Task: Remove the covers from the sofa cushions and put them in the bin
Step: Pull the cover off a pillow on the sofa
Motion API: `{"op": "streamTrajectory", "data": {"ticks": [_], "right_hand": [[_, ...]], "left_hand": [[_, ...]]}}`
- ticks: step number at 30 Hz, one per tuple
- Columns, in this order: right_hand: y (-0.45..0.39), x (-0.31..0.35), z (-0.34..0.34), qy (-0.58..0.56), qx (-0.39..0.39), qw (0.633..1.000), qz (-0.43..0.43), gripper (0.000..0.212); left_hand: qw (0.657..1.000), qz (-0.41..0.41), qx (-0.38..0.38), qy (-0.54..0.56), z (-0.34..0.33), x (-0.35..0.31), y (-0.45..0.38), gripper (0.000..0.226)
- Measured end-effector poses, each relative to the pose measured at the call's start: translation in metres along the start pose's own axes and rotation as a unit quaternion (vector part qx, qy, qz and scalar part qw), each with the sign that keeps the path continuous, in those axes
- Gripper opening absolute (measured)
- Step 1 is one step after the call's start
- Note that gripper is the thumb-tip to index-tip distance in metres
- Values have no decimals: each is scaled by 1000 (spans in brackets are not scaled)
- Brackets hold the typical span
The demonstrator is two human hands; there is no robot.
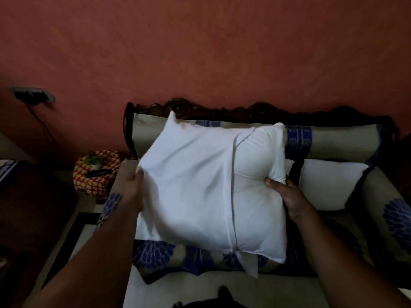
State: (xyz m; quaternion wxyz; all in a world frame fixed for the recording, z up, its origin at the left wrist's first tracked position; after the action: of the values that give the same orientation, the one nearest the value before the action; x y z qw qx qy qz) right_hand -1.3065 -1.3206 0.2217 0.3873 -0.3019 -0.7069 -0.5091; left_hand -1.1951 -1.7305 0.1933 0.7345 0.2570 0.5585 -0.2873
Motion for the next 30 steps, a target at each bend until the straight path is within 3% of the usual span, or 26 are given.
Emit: {"op": "streamTrajectory", "data": {"ticks": [2, 4, 7, 10, 12, 14, 19, 21, 23, 25, 27, 29, 30], "right_hand": [[4, 0, -6, 34, 59, 996, -54, 115], [8, -1, -16, 75, 91, 989, -90, 111], [5, 1, -36, 123, 34, 988, -82, 97], [0, 1, -40, 96, -66, 993, -7, 50], [1, -2, -30, 57, -102, 993, 10, 26], [0, -4, -20, 38, -109, 993, 7, 21], [-6, -3, -21, 42, -132, 990, 11, 32], [-6, 3, -23, 40, -145, 989, 16, 35], [-7, 9, -29, 35, -155, 987, 22, 28], [-9, 8, -41, 26, -163, 985, 38, 22], [-8, 6, -55, 14, -177, 982, 55, 19], [-5, 9, -63, 10, -187, 980, 67, 14], [-2, 13, -62, 10, -193, 979, 70, 11]], "left_hand": [[993, 26, 91, 76, -22, -24, 6, 52], [991, 26, 113, 68, -41, -36, 11, 47], [990, -7, 87, 110, -53, -37, 15, 25], [991, -28, 56, 115, -43, -25, 5, 39], [998, -42, -50, 27, -17, -13, -10, 47], [992, -18, -128, 11, 9, 1, -23, 54], [988, -29, -141, -54, 28, 25, -22, 48], [990, -32, -113, -78, 33, 27, -13, 56], [998, -34, -37, -48, 30, 32, -3, 65], [995, 34, 71, 55, 10, 28, 18, 60], [975, 99, 168, 108, -11, 38, 38, 80], [979, 57, 195, 3, -10, 55, 37, 89], [987, 27, 148, -59, 0, 56, 31, 82]]}}
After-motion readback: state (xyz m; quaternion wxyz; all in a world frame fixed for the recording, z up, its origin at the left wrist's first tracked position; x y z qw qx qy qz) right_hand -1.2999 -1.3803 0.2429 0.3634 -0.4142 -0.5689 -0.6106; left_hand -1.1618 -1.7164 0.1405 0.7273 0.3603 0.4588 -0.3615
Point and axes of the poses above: each hand's wrist, its own y-axis away from the middle knuckle, its own z-axis out of the back of the hand, x = y × z, the point moved 3 cm from there along -y, towards the middle knuckle, and after that the axes turned 15 degrees about -z, right-handed, at the moved point
